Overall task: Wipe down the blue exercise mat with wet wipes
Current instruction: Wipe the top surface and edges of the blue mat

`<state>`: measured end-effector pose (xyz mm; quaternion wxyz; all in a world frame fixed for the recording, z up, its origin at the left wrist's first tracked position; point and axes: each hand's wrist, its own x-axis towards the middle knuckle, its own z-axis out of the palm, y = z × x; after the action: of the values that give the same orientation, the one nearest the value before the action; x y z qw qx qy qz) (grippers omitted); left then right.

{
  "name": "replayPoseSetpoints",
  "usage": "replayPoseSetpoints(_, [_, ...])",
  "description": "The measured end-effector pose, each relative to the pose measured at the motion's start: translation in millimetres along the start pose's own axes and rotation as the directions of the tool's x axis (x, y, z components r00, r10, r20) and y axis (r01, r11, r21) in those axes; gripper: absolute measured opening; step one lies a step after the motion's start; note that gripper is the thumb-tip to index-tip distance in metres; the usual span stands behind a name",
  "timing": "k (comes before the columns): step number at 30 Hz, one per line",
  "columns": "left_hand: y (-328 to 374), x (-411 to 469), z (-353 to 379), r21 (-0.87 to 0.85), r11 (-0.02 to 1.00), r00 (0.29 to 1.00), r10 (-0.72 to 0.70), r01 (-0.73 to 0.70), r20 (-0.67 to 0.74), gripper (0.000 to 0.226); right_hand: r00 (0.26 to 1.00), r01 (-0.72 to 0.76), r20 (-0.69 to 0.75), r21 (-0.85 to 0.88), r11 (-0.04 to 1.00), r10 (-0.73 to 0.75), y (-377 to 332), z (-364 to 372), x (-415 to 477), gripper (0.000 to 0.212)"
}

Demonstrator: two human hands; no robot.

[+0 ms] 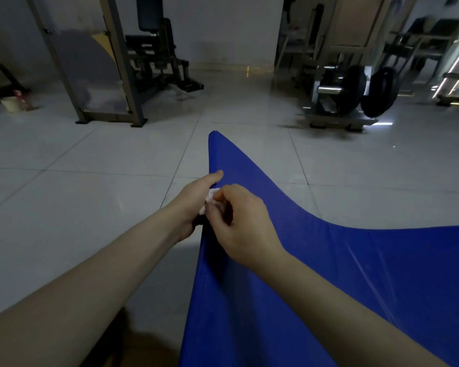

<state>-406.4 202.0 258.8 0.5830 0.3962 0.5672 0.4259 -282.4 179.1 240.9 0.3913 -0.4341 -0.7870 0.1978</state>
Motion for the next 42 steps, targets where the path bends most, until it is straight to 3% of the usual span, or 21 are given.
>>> replayPoseSetpoints(4, [13.1, 15.8, 6.7, 0.089, 0.992, 0.996, 0.084, -0.085, 0.007, 0.038, 0.99, -0.049, -0.136, -0.078, 0.996, 0.038, 25.8, -6.5, 22.9, 0.018])
replayPoseSetpoints(7, [16.3, 24.2, 6.2, 0.126, 0.987, 0.995, 0.102, -0.1, -0.008, 0.036, 0.944, -0.267, -0.208, -0.015, 0.964, 0.258, 63.2, -8.7, 47.6, 0.019])
replayPoseSetpoints(10, [13.3, 24.4, 1.5, 0.154, 0.981, 0.993, 0.119, -0.118, 0.002, 0.037, 0.849, -0.502, -0.175, 0.027, 0.864, 0.499, 95.1, -11.0, 61.1, 0.024])
replayPoseSetpoints(12, [10.0, 25.3, -0.1, 0.155, 0.98, 0.992, 0.127, -0.125, -0.007, 0.038, 0.826, -0.544, -0.138, 0.055, 0.837, 0.546, 101.1, -6.0, 62.2, 0.024])
replayPoseSetpoints(14, [7.2, 24.2, -2.2, 0.136, 0.984, 0.992, 0.123, -0.119, -0.026, 0.037, 0.854, -0.491, -0.122, 0.131, 0.861, 0.505, 81.0, -1.6, 57.2, 0.028])
replayPoseSetpoints(17, [10.9, 23.0, 0.4, 0.076, 0.992, 0.993, 0.106, -0.101, -0.057, 0.036, 0.944, -0.303, -0.067, 0.201, 0.932, 0.322, 32.8, 4.5, 36.7, 0.021])
replayPoseSetpoints(20, [14.3, 20.7, 2.9, 0.004, 0.996, 0.993, 0.085, -0.085, -0.076, 0.029, 0.992, -0.126, 0.02, 0.015, 0.992, 0.126, -2.0, 10.8, 12.5, 0.016])
replayPoseSetpoints(23, [17.2, 16.0, 2.5, 0.044, 0.991, 0.988, 0.131, -0.128, -0.086, 0.033, 0.999, -0.021, 0.027, -0.132, 0.991, 0.025, 8.2, 2.5, 13.3, 0.024])
replayPoseSetpoints(27, [19.4, 18.1, -5.1, 0.04, 0.993, 0.987, 0.116, -0.112, -0.107, 0.037, 0.981, -0.191, -0.044, -0.131, 0.973, 0.186, 46.5, -2.8, 31.8, 0.033])
replayPoseSetpoints(30, [17.5, 21.4, -6.2, 0.053, 0.993, 0.99, 0.107, -0.103, -0.087, 0.036, 0.89, -0.45, -0.128, -0.103, 0.887, 0.437, 72.9, -2.3, 47.7, 0.029])
replayPoseSetpoints(32, [17.5, 22.2, -3.9, 0.074, 0.99, 0.99, 0.122, -0.117, -0.065, 0.036, 0.856, -0.506, -0.157, -0.062, 0.86, 0.492, 72.8, -4.1, 50.2, 0.027])
replayPoseSetpoints(37, [20.8, 22.5, 0.1, 0.07, 0.988, 0.987, 0.142, -0.137, -0.072, 0.039, 0.963, -0.247, -0.1, 0.041, 0.968, 0.25, 20.3, 4.6, 32.2, 0.013])
replayPoseSetpoints(42, [19.5, 19.3, 2.4, 0.032, 0.986, 0.984, 0.165, -0.163, -0.074, 0.026, 0.996, -0.049, -0.077, -0.065, 0.997, 0.044, 8.7, 4.3, 30.6, 0.014])
